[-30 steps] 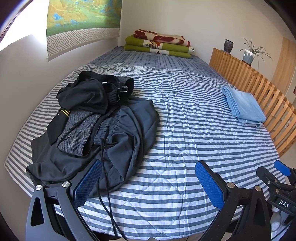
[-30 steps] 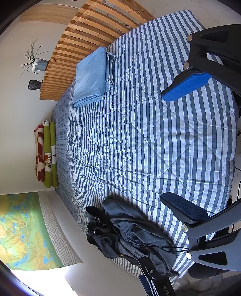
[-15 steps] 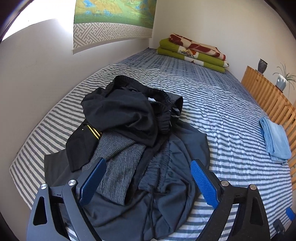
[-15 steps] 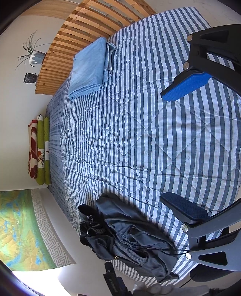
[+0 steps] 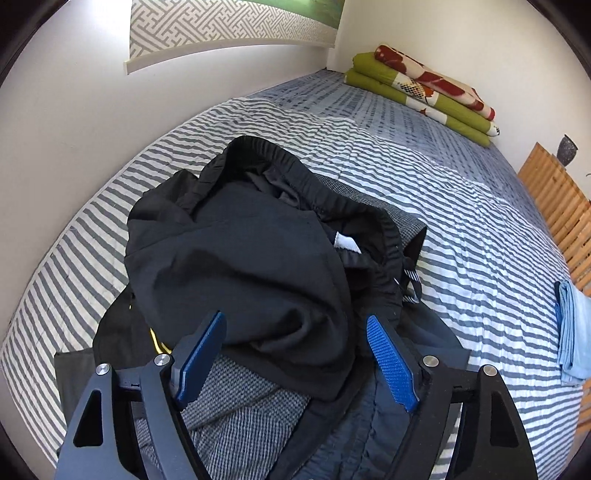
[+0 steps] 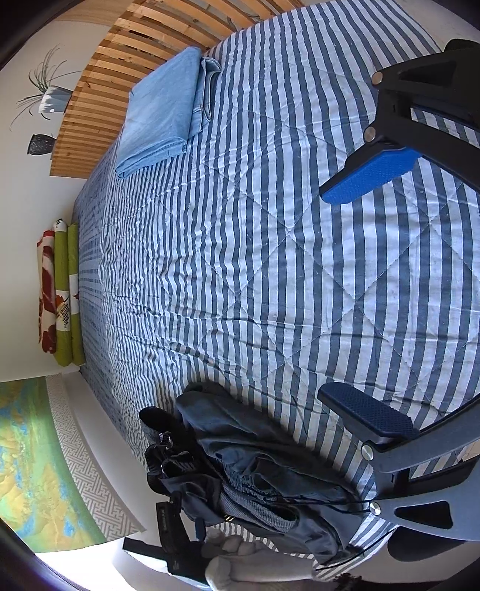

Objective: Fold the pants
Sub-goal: 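Reach the left tool into the clothes pile and grasp black fabric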

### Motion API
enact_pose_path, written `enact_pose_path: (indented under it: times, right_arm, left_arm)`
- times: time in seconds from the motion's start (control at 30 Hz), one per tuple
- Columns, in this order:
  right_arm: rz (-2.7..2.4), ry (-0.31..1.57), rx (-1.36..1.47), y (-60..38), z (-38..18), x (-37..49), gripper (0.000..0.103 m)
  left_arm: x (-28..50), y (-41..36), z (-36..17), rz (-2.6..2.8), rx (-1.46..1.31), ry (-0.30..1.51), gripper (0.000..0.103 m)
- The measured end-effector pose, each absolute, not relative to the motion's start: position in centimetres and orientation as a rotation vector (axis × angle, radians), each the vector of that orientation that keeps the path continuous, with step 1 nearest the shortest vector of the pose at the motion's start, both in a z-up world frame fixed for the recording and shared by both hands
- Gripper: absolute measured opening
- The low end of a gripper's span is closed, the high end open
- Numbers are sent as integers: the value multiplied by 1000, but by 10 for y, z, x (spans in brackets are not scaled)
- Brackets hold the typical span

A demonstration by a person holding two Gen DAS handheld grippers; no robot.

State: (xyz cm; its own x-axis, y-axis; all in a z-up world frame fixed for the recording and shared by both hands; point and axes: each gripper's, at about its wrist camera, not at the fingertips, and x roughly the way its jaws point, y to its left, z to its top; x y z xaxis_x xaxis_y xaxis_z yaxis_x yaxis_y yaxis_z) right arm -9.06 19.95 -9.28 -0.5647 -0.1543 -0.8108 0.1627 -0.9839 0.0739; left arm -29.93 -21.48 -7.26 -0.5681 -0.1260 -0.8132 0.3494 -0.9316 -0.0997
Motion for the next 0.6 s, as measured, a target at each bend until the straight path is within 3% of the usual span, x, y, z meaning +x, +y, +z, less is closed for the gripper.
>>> enact_pose_path:
  times: [0.1, 0.17, 0.2, 0.27, 0.37, 0.43, 0.6]
  right_arm:
    - [-2623, 18, 1368, 199, -96, -96, 89]
    - [-2624, 9, 1365, 200, -96, -99, 89]
    - [-2627, 7, 1363, 200, -96, -101, 88]
    - [-2631, 7, 1354, 201, -95, -104, 88]
    - [-2640, 22, 1333, 200, -91, -110, 88]
    - [-2647, 22, 1315, 199, -87, -112, 88]
    - [-2655, 21, 1283, 199, -82, -112, 88]
  left_arm:
    - [-325, -220, -84, -2507, 1329, 389, 80]
    - [-338, -224, -94, -2468, 1372, 408, 60]
    - [-343, -225, -99, -2452, 1391, 408, 55]
    - [-351, -227, -106, -2448, 1407, 408, 27]
    - [-348, -234, -110, -2467, 1407, 498, 9]
    - [-338, -236, -109, -2491, 1403, 549, 5]
    - [-288, -225, -108, -2589, 1424, 623, 4]
